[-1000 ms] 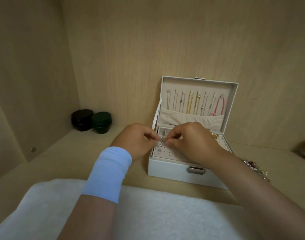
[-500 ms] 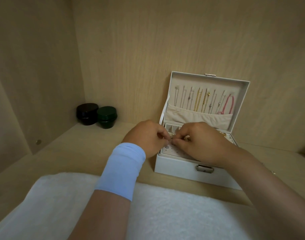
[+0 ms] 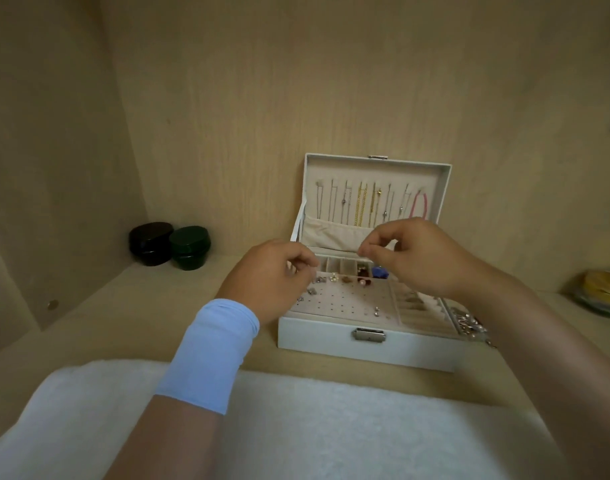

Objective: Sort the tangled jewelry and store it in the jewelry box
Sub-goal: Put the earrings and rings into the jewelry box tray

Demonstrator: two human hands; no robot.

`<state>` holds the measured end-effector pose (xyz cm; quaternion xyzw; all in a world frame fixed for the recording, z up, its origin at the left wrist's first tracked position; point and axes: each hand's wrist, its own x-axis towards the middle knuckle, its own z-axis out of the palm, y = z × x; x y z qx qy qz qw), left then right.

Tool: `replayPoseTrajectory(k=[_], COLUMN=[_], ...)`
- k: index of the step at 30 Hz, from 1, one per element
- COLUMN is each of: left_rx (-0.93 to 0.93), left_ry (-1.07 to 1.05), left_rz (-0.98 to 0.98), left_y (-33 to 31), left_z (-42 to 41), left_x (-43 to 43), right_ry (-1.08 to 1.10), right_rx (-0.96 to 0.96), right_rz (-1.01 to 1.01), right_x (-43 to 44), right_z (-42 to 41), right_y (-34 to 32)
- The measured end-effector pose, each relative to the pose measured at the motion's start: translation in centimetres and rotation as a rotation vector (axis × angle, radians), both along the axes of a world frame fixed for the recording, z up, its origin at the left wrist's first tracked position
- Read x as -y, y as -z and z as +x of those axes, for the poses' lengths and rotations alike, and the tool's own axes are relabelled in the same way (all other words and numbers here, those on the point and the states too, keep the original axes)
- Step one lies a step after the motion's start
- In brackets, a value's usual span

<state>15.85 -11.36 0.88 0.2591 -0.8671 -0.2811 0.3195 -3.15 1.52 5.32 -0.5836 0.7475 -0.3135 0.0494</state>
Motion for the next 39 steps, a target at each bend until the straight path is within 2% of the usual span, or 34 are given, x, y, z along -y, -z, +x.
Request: replayPoseTrajectory(k=[4, 10, 16, 20, 23, 28, 31, 35, 39], left_rx=[-0.098, 0.013, 0.288, 0.579, 0.682, 0.665, 0.614, 0.64, 0.622], left_ry=[0.112, 0.251, 0.304, 0.307, 0.31, 0.311, 0.332, 0.374, 0.359], left_rz=[-0.035, -0.056, -0.192, -0.301, -0.322, -0.299, -0.286, -0.25, -0.236], left_y=[-0.5, -2.5, -2.6, -1.8, -1.5, -0.9, -0.6, -0.6, -0.4], left_z=[-2.7, -9.5, -17.2, -21.2, -22.9, -24.2, -24.7, -25.0, -24.8], left_x=[-2.6, -6.7, -8.8, -9.4, -9.6, -10.1, -10.6, -11.0, -10.9], right_ry=[0.126, 0.219, 0.23, 0.185, 0.193, 0.217, 0.202, 0.147, 0.134], right_rx=[-0.031, -0.067, -0.128, -0.039, 0.02, 0.103, 0.131, 0.119, 0.16], right_rz=[-0.004, 0.173, 0.37, 0.386, 0.324, 0.25, 0.259, 0.358, 0.297], right_x=[-4.2, -8.4, -8.1, -8.0, -8.0, -8.5, -9.3, -9.7, -9.7], right_z=[-4.9, -11.0, -14.3, -14.8, -15.4, -16.6, -17.3, -17.1, -17.2], right_y=[-1.0, 1.2, 4.5, 6.0, 6.7, 6.7, 6.1, 5.8, 6.1])
